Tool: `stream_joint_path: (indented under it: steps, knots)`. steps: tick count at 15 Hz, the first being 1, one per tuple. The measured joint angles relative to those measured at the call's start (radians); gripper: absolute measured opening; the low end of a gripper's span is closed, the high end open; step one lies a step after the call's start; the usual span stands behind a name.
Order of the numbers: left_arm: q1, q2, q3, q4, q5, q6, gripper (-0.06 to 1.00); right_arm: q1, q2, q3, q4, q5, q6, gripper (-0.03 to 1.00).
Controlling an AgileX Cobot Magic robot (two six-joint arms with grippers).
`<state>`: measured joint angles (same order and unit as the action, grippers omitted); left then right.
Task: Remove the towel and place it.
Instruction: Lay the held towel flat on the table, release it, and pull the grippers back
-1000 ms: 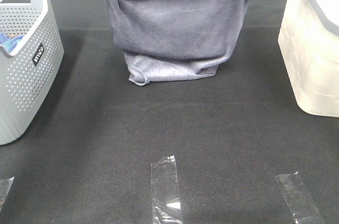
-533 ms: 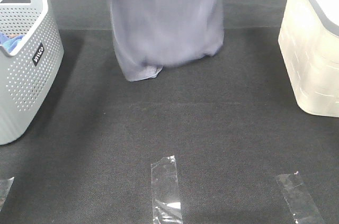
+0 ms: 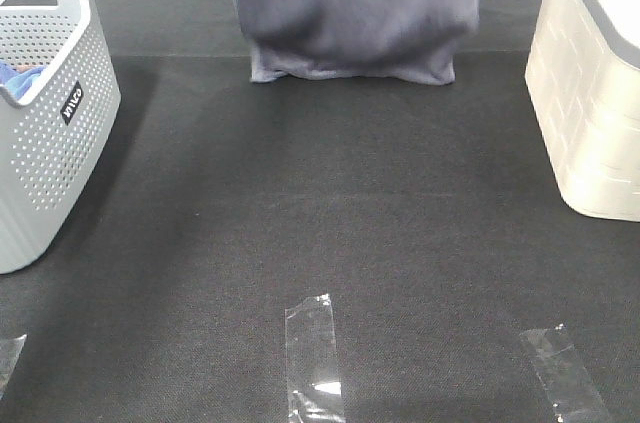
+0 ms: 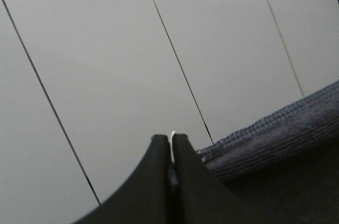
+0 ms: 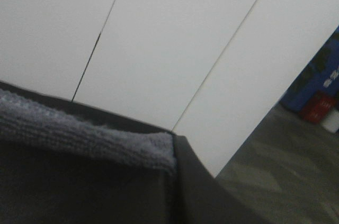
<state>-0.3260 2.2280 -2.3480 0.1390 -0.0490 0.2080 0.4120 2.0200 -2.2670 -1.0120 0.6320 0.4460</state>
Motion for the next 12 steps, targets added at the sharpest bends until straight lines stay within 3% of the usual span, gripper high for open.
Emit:
stream_joint_path:
  steps: [2, 5, 8, 10, 12]
  knots:
    - [-0.006, 0.003, 0.001, -0.035, 0.214, -0.001, 0.01, 0.007, 0.015, 0.006, 0.132, 0.124, -0.084, 0.0]
    - [0.0, 0.001, 0.001, -0.15, 0.626, -0.001, 0.01, 0.004, 0.017, 0.069, 0.431, 0.316, -0.274, 0.0]
    - [0.007, 0.001, 0.002, -0.255, 1.012, -0.014, 0.01, -0.001, 0.017, 0.156, 0.582, 0.469, -0.331, 0.0]
    - [0.007, 0.001, 0.003, -0.298, 1.177, -0.032, 0.01, -0.006, 0.017, 0.216, 0.648, 0.55, -0.34, 0.0]
    - [0.008, 0.001, 0.01, -0.303, 1.252, -0.07, 0.01, -0.006, 0.017, 0.249, 0.732, 0.582, -0.373, 0.0]
